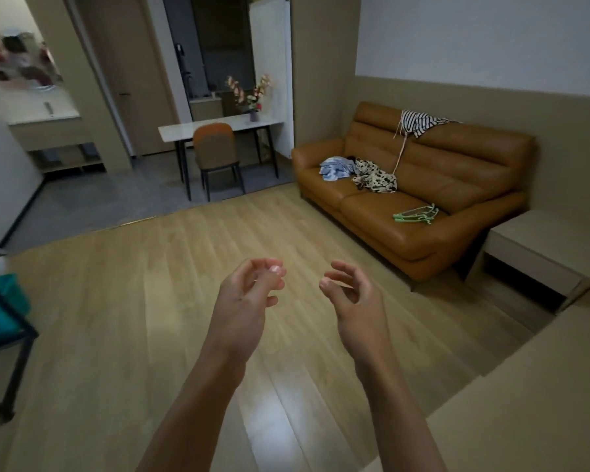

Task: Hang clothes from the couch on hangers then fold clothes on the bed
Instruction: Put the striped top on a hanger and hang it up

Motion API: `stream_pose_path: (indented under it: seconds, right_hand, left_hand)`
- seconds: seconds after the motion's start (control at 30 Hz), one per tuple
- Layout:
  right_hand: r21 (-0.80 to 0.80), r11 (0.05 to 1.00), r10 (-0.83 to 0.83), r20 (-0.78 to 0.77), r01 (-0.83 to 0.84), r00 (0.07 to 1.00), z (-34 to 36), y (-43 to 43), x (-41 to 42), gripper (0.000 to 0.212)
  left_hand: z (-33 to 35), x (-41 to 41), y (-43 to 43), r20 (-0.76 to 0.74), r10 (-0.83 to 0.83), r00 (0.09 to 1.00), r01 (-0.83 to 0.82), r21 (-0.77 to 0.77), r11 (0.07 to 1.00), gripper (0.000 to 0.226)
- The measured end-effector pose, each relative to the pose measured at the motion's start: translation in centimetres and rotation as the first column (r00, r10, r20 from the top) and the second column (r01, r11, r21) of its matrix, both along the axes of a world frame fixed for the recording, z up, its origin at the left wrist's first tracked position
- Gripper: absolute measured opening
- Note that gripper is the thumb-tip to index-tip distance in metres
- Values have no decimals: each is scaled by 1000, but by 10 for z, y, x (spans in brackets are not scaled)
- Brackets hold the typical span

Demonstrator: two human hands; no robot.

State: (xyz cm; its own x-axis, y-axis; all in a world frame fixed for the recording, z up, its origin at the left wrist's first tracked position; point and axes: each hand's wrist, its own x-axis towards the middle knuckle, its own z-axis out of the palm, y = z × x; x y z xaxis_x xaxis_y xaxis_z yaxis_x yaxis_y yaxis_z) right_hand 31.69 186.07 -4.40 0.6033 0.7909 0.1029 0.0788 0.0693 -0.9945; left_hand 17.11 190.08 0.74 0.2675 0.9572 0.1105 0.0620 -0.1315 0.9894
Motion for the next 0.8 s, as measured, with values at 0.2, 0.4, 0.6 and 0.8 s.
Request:
stream_pose_path:
  seconds: [0.2,0.4,0.6,0.8]
  right_hand:
    - [64,996,-62,-61,66,996,28,144,83,25]
    - [19,987,-159,-85,161,984,19,246,164,26]
    - [-11,966,-259,-76,259,963,1,364,259,25]
    - [6,946,-322,-46,323,945,20,496,364,27]
  left_hand:
    - [21,69,145,-2,-25,1000,25,35,999,17]
    - [7,161,275,42,-104,994,106,-54,993,15]
    - [-13,266,413,73,-205,976,211,-86,974,14]
    - [0,375,558,133,-314,940,326,-75,943,13]
